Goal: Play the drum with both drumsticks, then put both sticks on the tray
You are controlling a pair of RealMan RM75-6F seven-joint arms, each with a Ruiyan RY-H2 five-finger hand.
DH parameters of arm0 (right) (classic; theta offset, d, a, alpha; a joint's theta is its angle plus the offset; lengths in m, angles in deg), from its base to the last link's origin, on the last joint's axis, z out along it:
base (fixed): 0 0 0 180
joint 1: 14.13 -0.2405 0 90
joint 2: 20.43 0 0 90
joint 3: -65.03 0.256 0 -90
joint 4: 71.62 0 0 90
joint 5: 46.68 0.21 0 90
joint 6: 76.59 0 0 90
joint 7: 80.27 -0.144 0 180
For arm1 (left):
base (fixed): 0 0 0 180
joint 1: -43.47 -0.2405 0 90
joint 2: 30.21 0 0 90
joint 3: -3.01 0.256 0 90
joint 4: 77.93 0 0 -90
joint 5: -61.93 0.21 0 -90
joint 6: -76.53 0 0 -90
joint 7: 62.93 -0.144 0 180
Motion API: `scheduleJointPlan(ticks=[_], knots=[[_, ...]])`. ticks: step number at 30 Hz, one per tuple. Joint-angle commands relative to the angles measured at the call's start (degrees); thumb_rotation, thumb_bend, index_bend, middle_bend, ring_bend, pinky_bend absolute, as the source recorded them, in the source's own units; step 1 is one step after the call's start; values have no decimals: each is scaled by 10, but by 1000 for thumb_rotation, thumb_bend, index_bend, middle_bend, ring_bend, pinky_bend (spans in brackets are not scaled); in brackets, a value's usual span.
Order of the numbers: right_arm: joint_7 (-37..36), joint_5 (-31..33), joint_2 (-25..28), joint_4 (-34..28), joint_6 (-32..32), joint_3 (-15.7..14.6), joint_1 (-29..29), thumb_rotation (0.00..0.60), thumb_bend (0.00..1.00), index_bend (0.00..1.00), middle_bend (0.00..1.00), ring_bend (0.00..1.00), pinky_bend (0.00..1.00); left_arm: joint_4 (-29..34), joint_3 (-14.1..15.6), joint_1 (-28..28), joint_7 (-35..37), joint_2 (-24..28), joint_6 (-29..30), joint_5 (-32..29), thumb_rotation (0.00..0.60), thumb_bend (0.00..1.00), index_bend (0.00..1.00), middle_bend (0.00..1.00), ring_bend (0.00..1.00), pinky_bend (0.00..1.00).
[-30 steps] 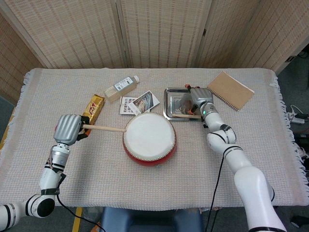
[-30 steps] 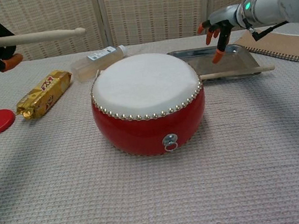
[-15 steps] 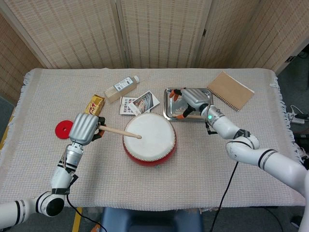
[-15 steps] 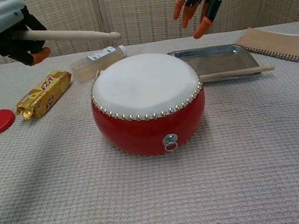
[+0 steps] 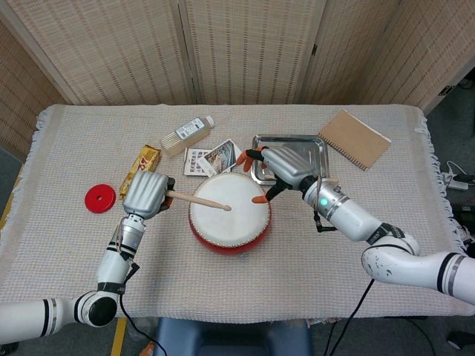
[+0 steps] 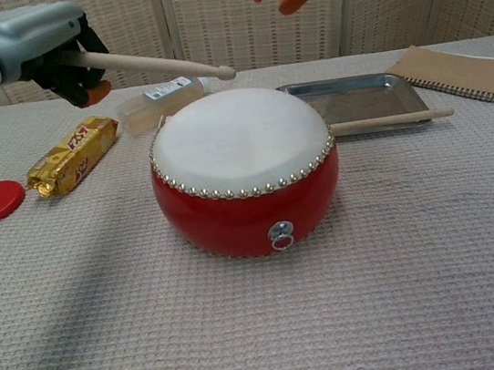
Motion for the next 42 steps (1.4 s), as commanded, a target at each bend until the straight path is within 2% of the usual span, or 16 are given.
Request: scheduleJointPlan(ticks=[1,13,24,36,42], knots=[[40,47,-28,-1,-21,-21,-36,600,44,296,345,204,349,9,-7,18,-31,-17,19,-27,600,720,950,1000,1000,1000],[143,185,-106,25,-65,-75,-135,600,54,332,359,207,351,2,-19,60,-82,-59,54,-75,600,718,940,1000,1000,1000],[206,280,-161,51,-104,-99,-196,600,228,466,440,265,381,-19,-17,81,-104,-88,76,-91,600,715,937,1000,1000,1000],[227,312,-191,60,-144,-93,-203,600,380,640,564,382,439,-36,-1,88,-111,-100,84,-81,600,708,926,1000,1000,1000],[236,320,-201,63,-159,-88,-200,600,428,735,639,471,490,-42,12,87,-114,-103,89,-59,600,640,864,1000,996,1000]])
